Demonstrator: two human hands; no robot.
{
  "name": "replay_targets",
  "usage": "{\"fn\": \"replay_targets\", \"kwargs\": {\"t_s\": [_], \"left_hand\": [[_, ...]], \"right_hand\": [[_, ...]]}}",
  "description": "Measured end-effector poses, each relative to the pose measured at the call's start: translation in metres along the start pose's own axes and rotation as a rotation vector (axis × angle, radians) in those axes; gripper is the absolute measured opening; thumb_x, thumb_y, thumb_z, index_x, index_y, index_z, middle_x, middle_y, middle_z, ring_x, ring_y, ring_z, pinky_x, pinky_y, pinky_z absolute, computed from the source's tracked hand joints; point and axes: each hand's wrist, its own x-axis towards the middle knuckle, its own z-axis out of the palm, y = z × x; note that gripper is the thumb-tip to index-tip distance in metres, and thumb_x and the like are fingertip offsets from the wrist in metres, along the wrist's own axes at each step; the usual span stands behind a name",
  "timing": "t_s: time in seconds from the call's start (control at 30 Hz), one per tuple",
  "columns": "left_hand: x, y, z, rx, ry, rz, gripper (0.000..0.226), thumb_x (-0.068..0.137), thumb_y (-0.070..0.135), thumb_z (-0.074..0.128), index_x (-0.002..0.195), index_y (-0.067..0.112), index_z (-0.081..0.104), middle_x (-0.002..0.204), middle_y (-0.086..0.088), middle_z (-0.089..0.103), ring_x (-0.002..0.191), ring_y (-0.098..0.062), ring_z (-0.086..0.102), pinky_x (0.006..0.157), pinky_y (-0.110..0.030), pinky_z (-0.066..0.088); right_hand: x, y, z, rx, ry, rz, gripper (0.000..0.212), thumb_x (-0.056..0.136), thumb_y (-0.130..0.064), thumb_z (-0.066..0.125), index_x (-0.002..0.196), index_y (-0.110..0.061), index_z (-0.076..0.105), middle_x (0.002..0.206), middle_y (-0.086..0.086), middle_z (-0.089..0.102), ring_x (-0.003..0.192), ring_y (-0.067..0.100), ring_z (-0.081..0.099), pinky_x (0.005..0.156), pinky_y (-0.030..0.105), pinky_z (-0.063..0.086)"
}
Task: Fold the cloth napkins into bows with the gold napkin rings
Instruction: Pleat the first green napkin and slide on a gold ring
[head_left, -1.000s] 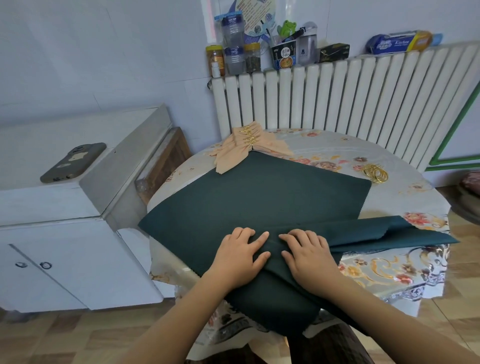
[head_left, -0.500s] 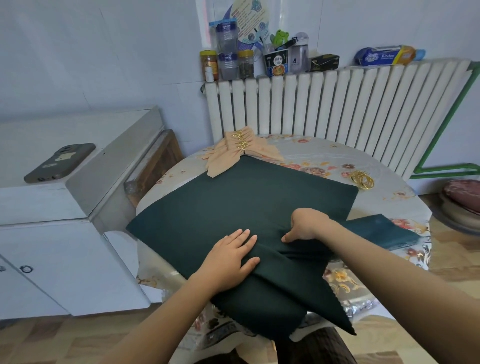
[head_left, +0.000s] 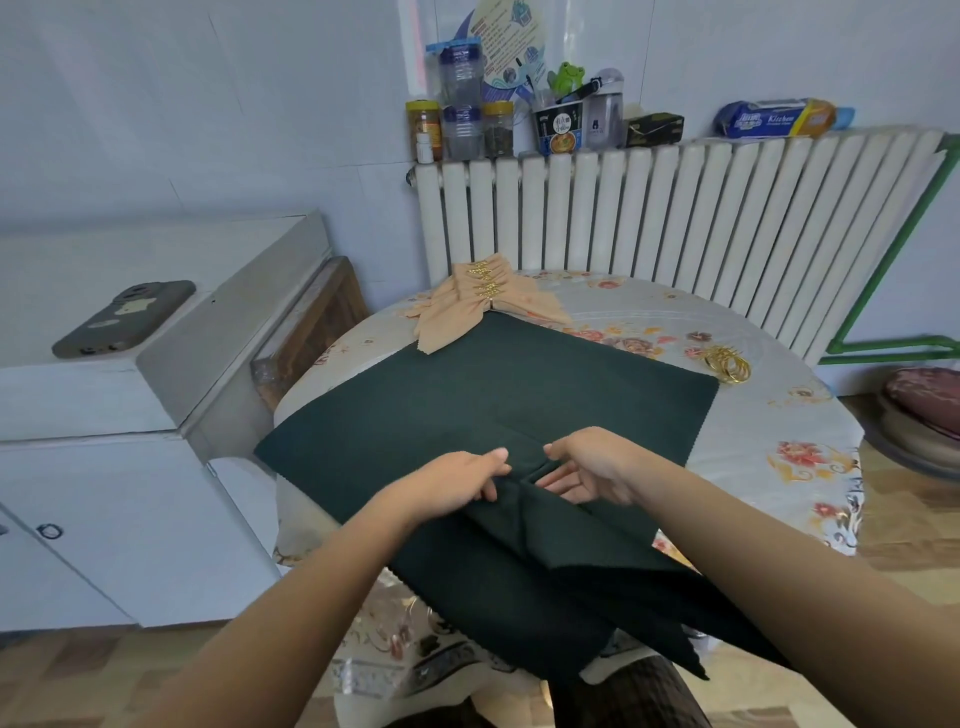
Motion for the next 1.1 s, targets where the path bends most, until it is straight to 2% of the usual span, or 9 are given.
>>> {"fn": "replay_targets", "kwargs": {"t_s": [0.1, 0.2, 0.3, 0.37, 0.47, 0.6, 0.8, 1.0, 1.1], "left_hand": [[-0.002, 0.004, -0.011, -0.033, -0.109, -0.003, 0.060, 0.094, 0.062, 0.025, 0.119, 0.020, 0.060, 0.102, 0.008, 0.065, 0.089, -0.008, 0.057, 0.083, -0.025, 0.043], [-0.002, 0.006, -0.007, 0.078, -0.084, 0.012, 0.051, 0.087, 0.066, 0.043, 0.113, 0.025, 0.058, 0.098, 0.010, 0.063, 0.096, -0.008, 0.057, 0.088, -0.027, 0.044], [0.002, 0.007, 0.000, 0.130, -0.034, -0.008, 0.038, 0.085, 0.059, 0.053, 0.103, 0.025, 0.059, 0.092, 0.012, 0.057, 0.093, -0.010, 0.053, 0.081, -0.026, 0.042], [0.005, 0.007, 0.004, 0.141, 0.003, -0.029, 0.028, 0.087, 0.050, 0.056, 0.092, 0.023, 0.059, 0.083, 0.011, 0.054, 0.090, -0.013, 0.053, 0.075, -0.027, 0.040], [0.005, 0.011, 0.011, 0.157, 0.047, -0.065, 0.032, 0.088, 0.051, 0.053, 0.083, 0.021, 0.062, 0.076, 0.008, 0.055, 0.081, -0.013, 0.053, 0.070, -0.028, 0.040], [0.006, 0.014, 0.015, 0.220, 0.083, -0.083, 0.035, 0.089, 0.052, 0.052, 0.075, 0.020, 0.059, 0.074, 0.005, 0.056, 0.077, -0.014, 0.053, 0.069, -0.029, 0.041], [0.008, 0.012, 0.010, 0.191, 0.051, -0.092, 0.022, 0.088, 0.040, 0.059, 0.079, 0.020, 0.062, 0.085, 0.001, 0.062, 0.091, -0.020, 0.060, 0.077, -0.031, 0.047], [0.007, 0.018, 0.003, 0.228, -0.042, -0.098, 0.032, 0.088, 0.046, 0.051, 0.083, 0.016, 0.060, 0.079, 0.002, 0.054, 0.078, -0.016, 0.052, 0.071, -0.031, 0.041], [0.005, 0.021, -0.008, 0.379, -0.174, -0.050, 0.023, 0.087, 0.035, 0.054, 0.090, 0.013, 0.060, 0.086, -0.001, 0.054, 0.076, -0.016, 0.047, 0.070, -0.030, 0.038]], "right_hand": [[-0.008, 0.006, -0.002, 0.219, -0.068, -0.001, 0.028, 0.100, -0.013, 0.038, 0.126, -0.003, 0.034, 0.108, 0.025, 0.060, 0.084, 0.029, 0.064, 0.063, 0.032, 0.055], [-0.017, 0.015, 0.001, 0.360, -0.088, -0.070, 0.025, 0.100, -0.011, 0.037, 0.122, 0.001, 0.039, 0.108, 0.028, 0.059, 0.079, 0.030, 0.064, 0.068, 0.038, 0.055], [-0.022, 0.027, 0.010, 0.464, -0.049, -0.155, 0.010, 0.100, -0.009, 0.038, 0.106, -0.004, 0.044, 0.110, 0.029, 0.058, 0.088, 0.032, 0.064, 0.074, 0.037, 0.054], [-0.017, 0.043, 0.017, 0.331, 0.023, -0.216, 0.006, 0.096, -0.008, 0.047, 0.100, -0.011, 0.043, 0.119, 0.022, 0.057, 0.099, 0.029, 0.061, 0.084, 0.036, 0.050], [-0.011, 0.066, 0.027, 0.082, 0.102, -0.350, 0.025, 0.089, 0.004, 0.055, 0.094, -0.016, 0.041, 0.122, 0.011, 0.059, 0.106, 0.017, 0.059, 0.092, 0.028, 0.046], [-0.016, 0.075, 0.038, -0.007, 0.237, -0.501, 0.034, 0.083, 0.007, 0.062, 0.090, -0.018, 0.039, 0.111, 0.009, 0.062, 0.092, 0.003, 0.060, 0.083, 0.016, 0.048], [-0.038, 0.075, 0.038, -0.433, 0.424, -0.540, 0.038, 0.079, -0.023, 0.072, 0.099, -0.023, 0.041, 0.083, -0.008, 0.057, 0.072, 0.004, 0.053, 0.059, 0.015, 0.040], [-0.051, 0.073, 0.056, -0.336, 0.392, -0.694, 0.036, 0.080, -0.011, 0.070, 0.085, -0.027, 0.039, 0.082, -0.009, 0.057, 0.076, -0.006, 0.055, 0.065, 0.009, 0.044], [-0.047, 0.072, 0.070, -0.279, 0.261, -0.691, 0.028, 0.082, -0.011, 0.069, 0.088, -0.020, 0.042, 0.088, -0.006, 0.061, 0.083, -0.003, 0.060, 0.075, 0.017, 0.051]]}}
